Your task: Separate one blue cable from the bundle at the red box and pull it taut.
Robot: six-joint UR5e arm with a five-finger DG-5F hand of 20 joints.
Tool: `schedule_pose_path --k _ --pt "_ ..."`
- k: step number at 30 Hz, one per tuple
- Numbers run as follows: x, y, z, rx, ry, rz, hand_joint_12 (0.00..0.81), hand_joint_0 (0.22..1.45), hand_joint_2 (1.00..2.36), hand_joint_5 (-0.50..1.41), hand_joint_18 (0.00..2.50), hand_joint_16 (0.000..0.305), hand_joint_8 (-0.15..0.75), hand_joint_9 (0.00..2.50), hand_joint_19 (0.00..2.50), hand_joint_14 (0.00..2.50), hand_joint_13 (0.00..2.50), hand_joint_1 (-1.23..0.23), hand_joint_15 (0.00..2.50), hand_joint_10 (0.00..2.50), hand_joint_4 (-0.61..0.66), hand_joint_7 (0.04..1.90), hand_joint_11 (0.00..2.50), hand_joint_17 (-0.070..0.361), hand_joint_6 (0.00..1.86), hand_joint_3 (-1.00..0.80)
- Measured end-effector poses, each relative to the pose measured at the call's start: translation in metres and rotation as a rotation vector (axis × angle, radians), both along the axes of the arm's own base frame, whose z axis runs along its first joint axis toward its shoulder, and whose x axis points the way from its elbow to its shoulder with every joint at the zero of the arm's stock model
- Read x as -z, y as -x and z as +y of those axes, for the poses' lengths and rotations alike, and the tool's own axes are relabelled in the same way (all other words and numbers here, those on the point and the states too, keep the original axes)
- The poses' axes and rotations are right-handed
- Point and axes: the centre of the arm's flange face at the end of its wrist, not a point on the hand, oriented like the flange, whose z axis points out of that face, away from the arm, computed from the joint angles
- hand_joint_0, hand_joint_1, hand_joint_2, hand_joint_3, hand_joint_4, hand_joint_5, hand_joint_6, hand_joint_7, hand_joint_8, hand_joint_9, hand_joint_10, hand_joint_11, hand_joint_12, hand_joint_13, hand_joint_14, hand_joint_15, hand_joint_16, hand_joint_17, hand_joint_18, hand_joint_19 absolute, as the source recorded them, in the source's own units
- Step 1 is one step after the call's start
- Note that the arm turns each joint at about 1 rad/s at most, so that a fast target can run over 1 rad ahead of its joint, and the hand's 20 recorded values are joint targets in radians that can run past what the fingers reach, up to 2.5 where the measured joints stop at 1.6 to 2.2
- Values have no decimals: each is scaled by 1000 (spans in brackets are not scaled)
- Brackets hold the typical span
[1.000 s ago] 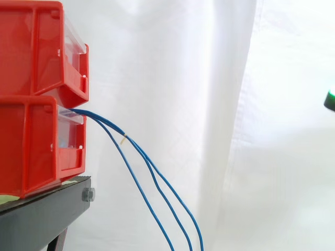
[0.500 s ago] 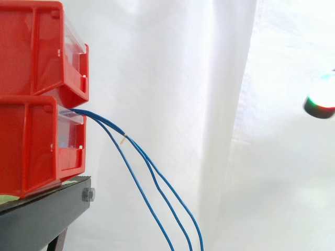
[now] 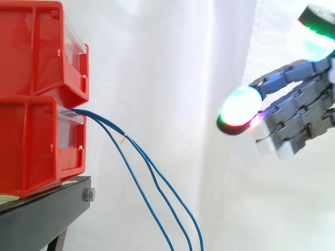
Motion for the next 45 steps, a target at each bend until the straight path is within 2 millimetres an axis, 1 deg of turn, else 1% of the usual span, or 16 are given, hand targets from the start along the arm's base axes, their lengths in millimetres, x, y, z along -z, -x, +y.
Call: schedule_pose_path --k 2,5,13,17,31,35,42,45 --pt "4 -10 3 -7 33 8 347 552 1000 -191 505 48 283 634 518 12 627 -631 315 10 265 713 310 108 502 -500" --pt "5 -18 5 -9 93 3 346 552 1000 -191 508 48 284 634 518 13 627 -632 319 11 266 714 309 108 502 -500" --pt "2 -24 5 9 271 0 350 552 1000 -190 511 48 287 636 535 13 631 -633 322 9 268 716 307 108 502 -500" --pt "6 -26 5 13 320 8 352 552 1000 -189 514 48 289 639 535 13 636 -634 324 10 270 715 311 108 502 -500" --pt "46 -54 12 14 322 -40 354 551 1000 -187 532 48 290 642 549 13 647 -636 335 10 276 718 325 109 502 -500" --pt "54 -59 14 14 320 -52 355 551 1000 -187 535 48 290 647 550 13 650 -636 342 12 276 718 326 109 502 -500" --pt "57 -63 15 15 319 -69 356 551 1000 -185 541 49 292 653 559 13 656 -636 344 10 284 722 328 109 502 -500" --pt "67 -67 16 14 318 -69 359 551 1000 -185 541 49 292 654 559 15 655 -633 343 10 287 721 329 109 502 -500"
